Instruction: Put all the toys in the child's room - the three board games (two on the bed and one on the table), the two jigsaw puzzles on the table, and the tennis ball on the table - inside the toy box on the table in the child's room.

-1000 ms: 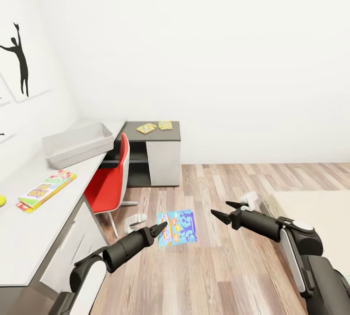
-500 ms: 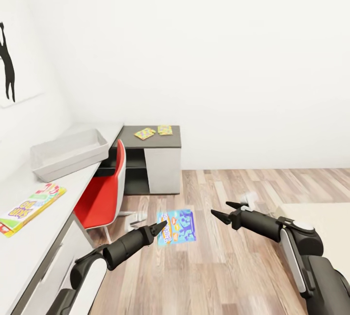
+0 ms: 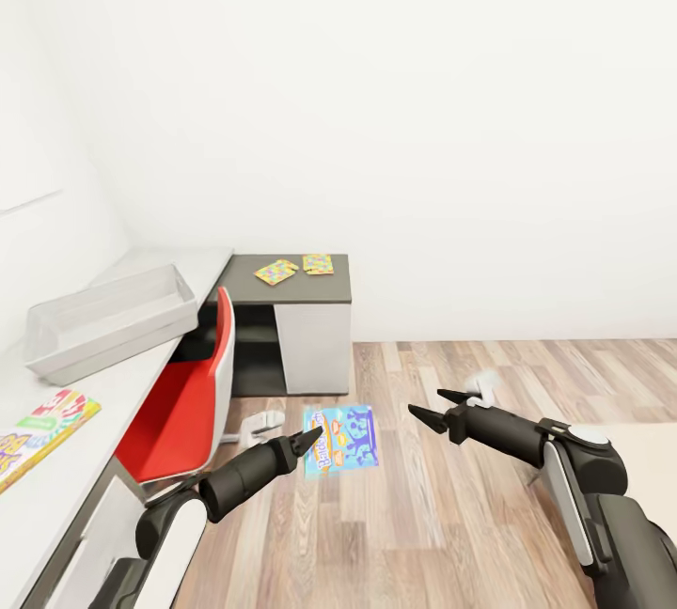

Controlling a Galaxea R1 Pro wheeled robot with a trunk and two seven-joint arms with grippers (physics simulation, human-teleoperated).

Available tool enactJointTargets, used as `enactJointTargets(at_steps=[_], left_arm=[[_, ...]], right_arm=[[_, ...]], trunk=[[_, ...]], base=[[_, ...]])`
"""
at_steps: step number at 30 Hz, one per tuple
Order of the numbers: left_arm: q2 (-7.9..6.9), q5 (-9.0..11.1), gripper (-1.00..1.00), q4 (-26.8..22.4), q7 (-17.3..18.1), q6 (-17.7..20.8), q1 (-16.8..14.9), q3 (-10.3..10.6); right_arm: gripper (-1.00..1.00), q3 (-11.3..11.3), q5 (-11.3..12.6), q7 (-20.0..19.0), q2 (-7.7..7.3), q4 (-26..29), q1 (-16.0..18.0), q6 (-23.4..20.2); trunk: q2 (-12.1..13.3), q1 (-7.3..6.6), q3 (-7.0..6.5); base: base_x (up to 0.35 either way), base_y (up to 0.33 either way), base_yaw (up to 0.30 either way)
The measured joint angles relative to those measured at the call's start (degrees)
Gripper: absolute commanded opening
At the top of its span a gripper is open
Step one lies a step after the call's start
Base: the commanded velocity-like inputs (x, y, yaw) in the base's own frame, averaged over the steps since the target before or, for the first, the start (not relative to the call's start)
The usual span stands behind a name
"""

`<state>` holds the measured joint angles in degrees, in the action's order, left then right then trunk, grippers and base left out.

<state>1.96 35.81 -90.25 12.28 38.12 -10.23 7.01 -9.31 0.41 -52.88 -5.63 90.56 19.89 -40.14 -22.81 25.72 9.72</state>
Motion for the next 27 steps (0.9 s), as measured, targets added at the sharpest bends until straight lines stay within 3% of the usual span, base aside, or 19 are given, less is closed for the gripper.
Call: enactJointTargets(at_steps=[20,27], left_arm=[[-0.01,-0.1,-1.00,0.0,-0.1,0.0,0.0,0.0],[-0.05,-0.2,-1.00,0.0,-0.1,0.0,0.0,-0.1]], right_arm=[[1.00,-0.1,0.0,-1.0,-0.01,1.1,-0.7,0.0],[1.00,-1.6,0.0,-1.2,0.02,1.3,-0.8,0.0]], trunk=[[0.0,0.00,-0.04],[0.0,0.00,-0.04]], base=[[0.341,0.000,0.000],[0.341,0.000,0.000]])
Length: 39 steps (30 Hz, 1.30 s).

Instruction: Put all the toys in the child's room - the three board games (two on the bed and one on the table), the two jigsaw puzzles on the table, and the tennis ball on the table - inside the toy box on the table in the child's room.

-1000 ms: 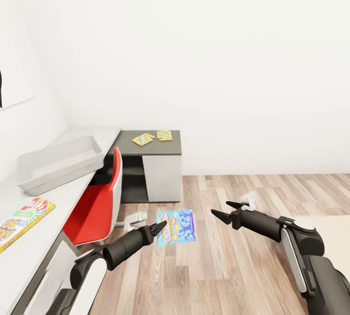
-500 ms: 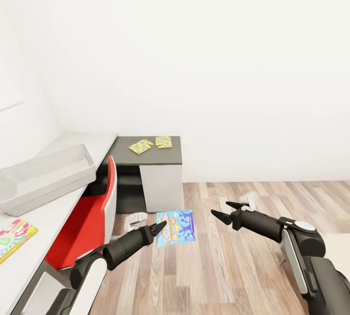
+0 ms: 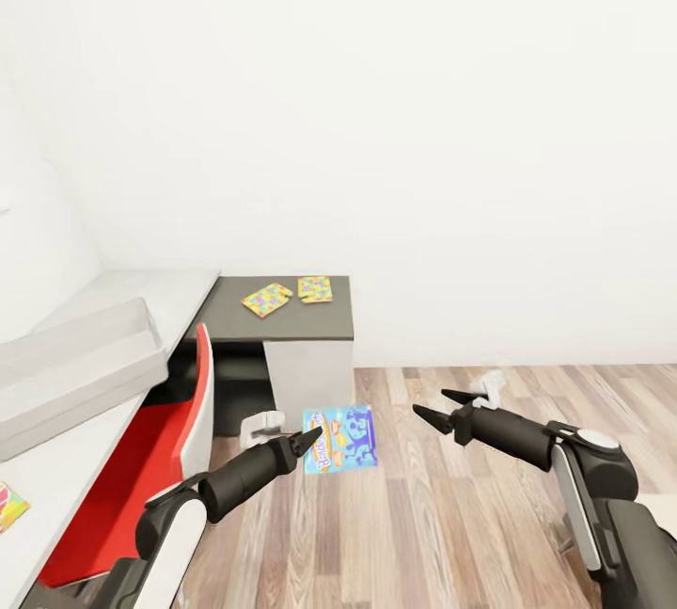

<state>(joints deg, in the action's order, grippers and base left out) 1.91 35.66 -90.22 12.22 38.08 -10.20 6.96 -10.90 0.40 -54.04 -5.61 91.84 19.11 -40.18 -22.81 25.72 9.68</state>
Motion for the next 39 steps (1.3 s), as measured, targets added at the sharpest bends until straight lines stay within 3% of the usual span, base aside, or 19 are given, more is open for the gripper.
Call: enactJointTargets(at_steps=[7,14,30,39], left_arm=[[0.02,0.0,-1.00,0.0,0.0,-0.3,0.1,0.1],[0.07,0.2,-1.00,0.0,0.1,-0.6,0.1,0.2],[0.07,0.9,-1.00,-0.9,0.8,0.3,-0.6,-0.5],[0.17,3.2,-1.00,-1.6,0.5,7.9,-7.9,-6.7]], right_arm=[[1.00,-2.5,0.0,-0.1,-0.35,0.0,-0.1,-0.1],[1.00,-6.3,0.0,-0.3,-2.30,0.0,-0.2,-0.1],[1.00,-8.1,0.0,-2.1,-3.12,0.0,-0.4,-0.4],[1.00,-10.8,0.0,-2.1,-3.86,0.1,0.1,-4.5]], trunk=[[0.0,0.01,0.00],[0.0,0.03,-0.01],[0.0,0.03,-0.01],[0.0,0.03,-0.01]], base=[[0.309,0.000,0.000],[0.100,0.000,0.000],[0.012,0.000,0.000],[0.000,0.000,0.000]])
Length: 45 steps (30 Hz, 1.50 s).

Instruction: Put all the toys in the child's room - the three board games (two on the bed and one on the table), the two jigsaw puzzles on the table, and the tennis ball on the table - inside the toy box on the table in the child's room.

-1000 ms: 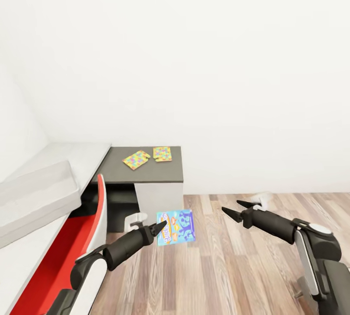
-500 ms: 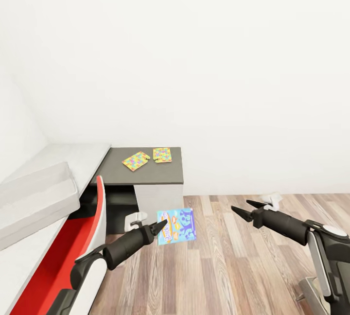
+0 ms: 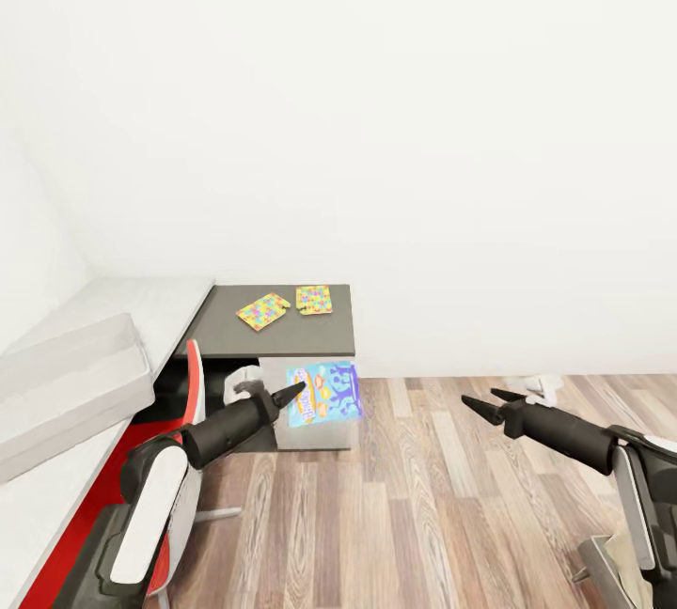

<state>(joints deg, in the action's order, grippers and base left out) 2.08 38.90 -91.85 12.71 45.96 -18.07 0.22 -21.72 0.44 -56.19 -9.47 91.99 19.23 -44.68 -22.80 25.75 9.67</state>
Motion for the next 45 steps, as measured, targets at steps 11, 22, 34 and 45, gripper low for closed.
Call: enactJointTargets(at_steps=[11,22,34,45], left_arm=[[-0.65,10.5,-1.00,-0.2,2.8,4.7,-4.6,-7.4],[-1.60,14.4,-1.00,-0.2,7.7,5.5,-5.0,-8.2],[-1.68,14.2,-1.00,-0.2,11.4,5.2,-4.9,-7.8],[-1.65,14.1,-1.00,-0.2,11.0,5.2,-5.1,-6.6]], right_arm=[[1.00,-0.4,-0.2,0.3,0.35,0.0,0.7,-1.1],[1.00,-0.3,-0.3,0.6,0.51,0.0,0.8,-1.0],[1.00,-0.3,-0.4,0.4,0.59,0.0,0.8,-1.0],[1.00,-0.2,-0.4,0.3,0.69,0.1,0.7,-0.5]], trunk=[[0.0,0.00,0.00],[0.0,0.00,0.00],[0.0,0.00,0.01],[0.0,-0.02,0.01]], base=[[0.000,0.000,0.166],[0.000,0.000,0.277],[0.000,0.000,0.277],[0.077,0.000,0.065]])
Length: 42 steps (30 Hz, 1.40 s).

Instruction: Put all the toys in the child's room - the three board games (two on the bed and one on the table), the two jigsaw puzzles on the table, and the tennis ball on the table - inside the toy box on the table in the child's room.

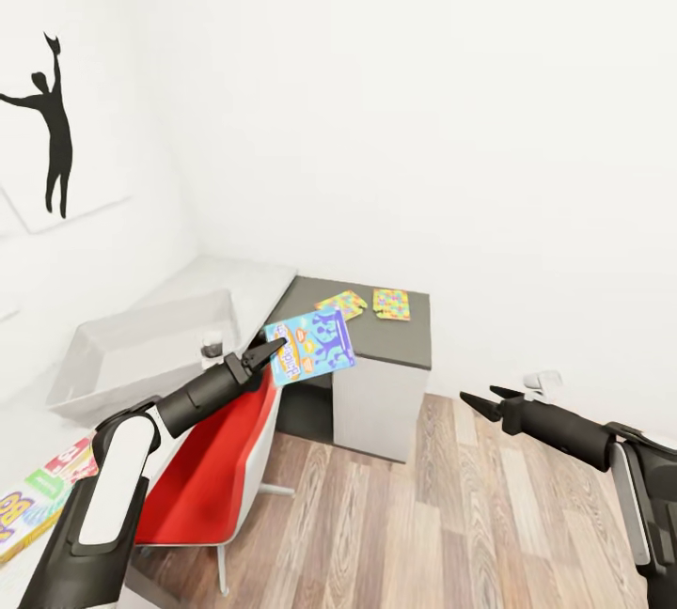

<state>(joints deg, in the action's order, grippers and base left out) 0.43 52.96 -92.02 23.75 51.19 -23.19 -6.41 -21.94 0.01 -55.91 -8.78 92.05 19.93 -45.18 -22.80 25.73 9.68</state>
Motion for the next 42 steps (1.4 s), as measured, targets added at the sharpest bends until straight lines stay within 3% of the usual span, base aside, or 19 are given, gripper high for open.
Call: enactJointTargets(at_steps=[19,42], left_arm=[[0.09,-1.1,-1.00,0.0,-1.4,-0.1,-0.2,1.4],[0.12,-1.0,-1.00,0.0,-1.6,-0.1,-0.1,1.5]], right_arm=[[1.00,0.1,0.1,-0.2,-0.19,0.0,-0.1,0.2],[1.00,-0.1,0.4,-0.3,-0.23,0.1,-0.4,-0.2]], trunk=[[0.0,0.00,0.00],[0.0,0.02,0.00]], base=[[0.296,0.000,0.003],[0.023,0.000,0.000]])
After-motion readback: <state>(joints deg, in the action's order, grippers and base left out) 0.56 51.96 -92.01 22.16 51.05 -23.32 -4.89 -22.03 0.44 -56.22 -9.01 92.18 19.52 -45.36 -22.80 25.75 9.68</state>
